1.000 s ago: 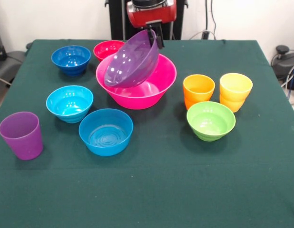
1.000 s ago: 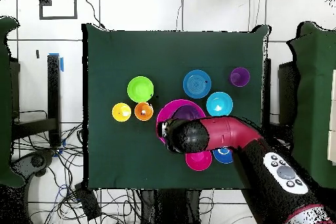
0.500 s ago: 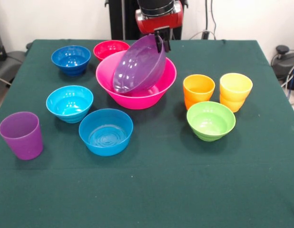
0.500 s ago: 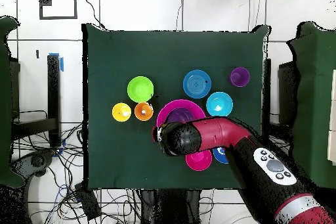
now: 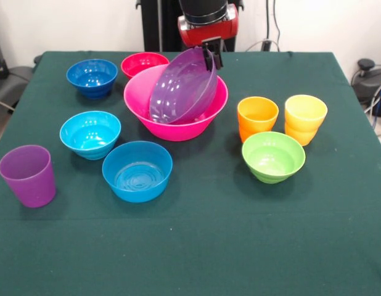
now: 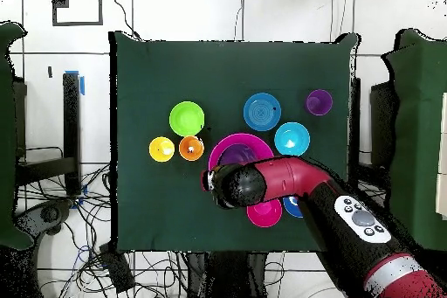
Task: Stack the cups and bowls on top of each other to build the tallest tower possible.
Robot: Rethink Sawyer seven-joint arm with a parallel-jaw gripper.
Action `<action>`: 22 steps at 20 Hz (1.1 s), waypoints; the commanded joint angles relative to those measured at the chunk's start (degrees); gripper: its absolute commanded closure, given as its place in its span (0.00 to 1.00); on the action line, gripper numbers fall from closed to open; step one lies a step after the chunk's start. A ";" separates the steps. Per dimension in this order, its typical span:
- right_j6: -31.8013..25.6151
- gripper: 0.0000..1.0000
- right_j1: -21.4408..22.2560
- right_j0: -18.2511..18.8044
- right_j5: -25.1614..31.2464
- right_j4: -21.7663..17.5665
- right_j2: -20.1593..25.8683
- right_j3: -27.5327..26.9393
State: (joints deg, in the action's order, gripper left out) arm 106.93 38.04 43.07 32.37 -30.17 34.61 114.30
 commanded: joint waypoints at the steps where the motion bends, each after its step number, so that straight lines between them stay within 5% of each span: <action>1: -5.06 1.00 -1.94 -0.77 -1.64 -4.54 1.20 -3.58; 22: -6.01 1.00 -2.44 0.37 -1.31 -4.80 1.72 -4.03</action>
State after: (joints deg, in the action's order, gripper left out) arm 106.93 36.81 43.74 32.37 -30.18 34.97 114.13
